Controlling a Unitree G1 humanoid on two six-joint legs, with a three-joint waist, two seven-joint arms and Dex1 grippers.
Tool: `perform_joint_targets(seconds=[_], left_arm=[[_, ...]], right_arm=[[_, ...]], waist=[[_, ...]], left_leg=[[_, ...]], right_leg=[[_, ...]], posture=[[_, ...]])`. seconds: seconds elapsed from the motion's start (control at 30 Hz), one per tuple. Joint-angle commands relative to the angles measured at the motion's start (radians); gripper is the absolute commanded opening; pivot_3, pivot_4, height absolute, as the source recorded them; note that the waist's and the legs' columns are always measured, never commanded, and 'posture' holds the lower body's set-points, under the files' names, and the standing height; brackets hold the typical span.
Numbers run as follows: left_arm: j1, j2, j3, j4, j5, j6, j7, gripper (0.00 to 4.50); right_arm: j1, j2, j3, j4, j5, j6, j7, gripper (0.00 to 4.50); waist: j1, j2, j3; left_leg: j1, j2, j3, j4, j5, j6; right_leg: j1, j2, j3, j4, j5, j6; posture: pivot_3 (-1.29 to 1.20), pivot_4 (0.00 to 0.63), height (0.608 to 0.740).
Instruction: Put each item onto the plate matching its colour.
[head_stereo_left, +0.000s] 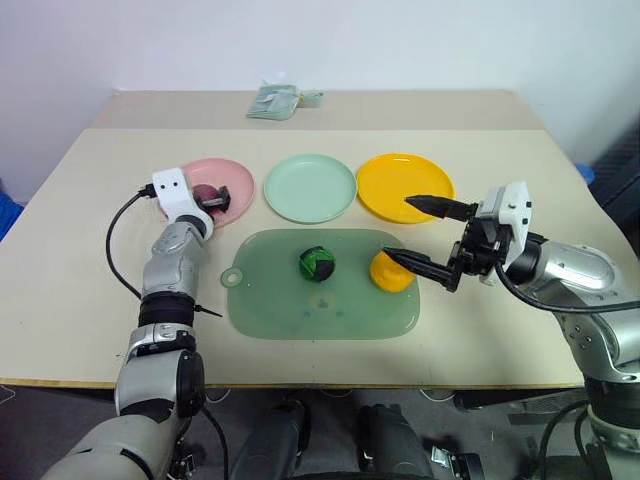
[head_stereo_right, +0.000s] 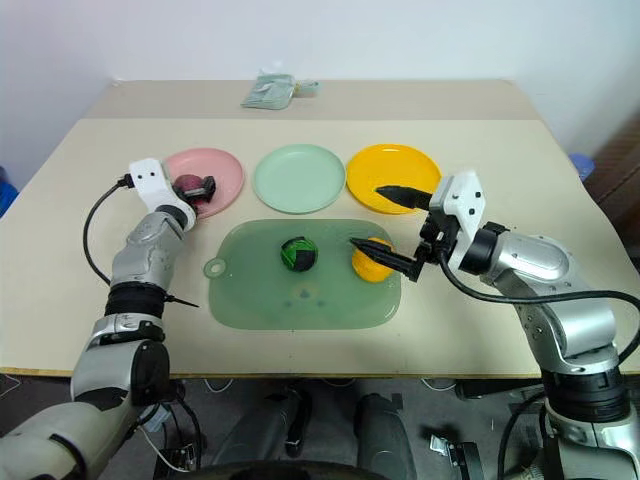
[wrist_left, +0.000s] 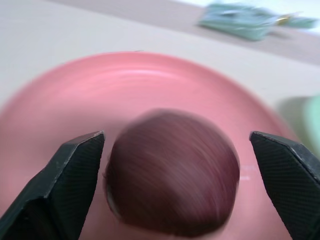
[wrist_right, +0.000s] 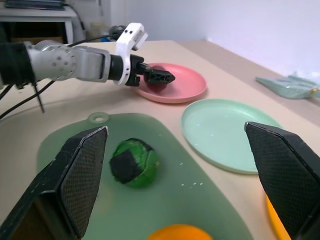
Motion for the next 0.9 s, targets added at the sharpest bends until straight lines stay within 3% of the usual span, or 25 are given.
perform_joint_targets(seconds=[0.03,0.17,0.33,0.47,0.67,0.9], left_arm=[[0.082,0.02,0.004,-0.187,-0.03,-0.008,-0.061,4.47],[0.254,0.034,-0.033,-0.408,-0.099,-0.027,-0.262,4.47],[0.48,0.164,-0.095,-0.635,-0.192,0.035,-0.574,4.47],[0.586,0.283,-0.166,-0.726,-0.213,0.034,-0.793,4.47],[0.479,0.332,-0.28,-0.675,-0.178,0.067,-0.924,4.47],[0.244,0.246,-0.42,-0.434,-0.066,-0.012,-0.998,4.47]], right_arm=[[-0.031,0.02,0.021,-0.02,-0.017,0.003,-0.025,4.5],[-0.057,0.044,0.062,-0.01,-0.043,0.008,-0.036,4.5],[-0.052,0.078,0.113,0.007,-0.078,-0.006,-0.032,4.5],[0.016,0.075,0.079,-0.036,-0.056,-0.005,-0.032,4.5],[0.299,0.021,-0.062,-0.217,-0.021,0.017,-0.051,4.5],[0.669,0.056,-0.278,-0.395,-0.024,0.003,-0.115,4.5]], waist=[[-0.006,0.0,0.0],[-0.022,0.0,0.0],[-0.027,0.001,0.0],[-0.022,0.002,0.0],[0.007,0.003,0.001],[-0.003,0.003,0.001]], left_leg=[[0.0,0.0,0.0,0.0,0.0,0.0],[0.0,0.0,0.002,-0.001,0.0,0.0],[0.0,0.001,0.002,-0.001,0.0,0.0],[0.0,0.001,0.002,-0.002,-0.002,-0.001],[0.0,0.001,0.002,0.0,-0.003,-0.001],[0.0,0.001,0.003,0.0,-0.002,-0.001]], right_leg=[[0.0,0.0,0.0,0.0,0.0,0.0],[-0.002,0.0,0.002,0.001,0.0,-0.001],[-0.002,0.0,0.003,0.001,0.001,-0.002],[-0.002,0.0,0.003,0.0,-0.001,-0.006],[-0.001,0.0,0.003,-0.001,-0.002,-0.006],[0.0,0.0,0.003,-0.001,-0.001,-0.005]], posture=[[0.0,0.15,0.74],[0.0,0.15,0.74],[0.0,0.15,0.74],[0.0,0.15,0.74],[0.0,0.15,0.74],[0.0,0.15,0.74]])
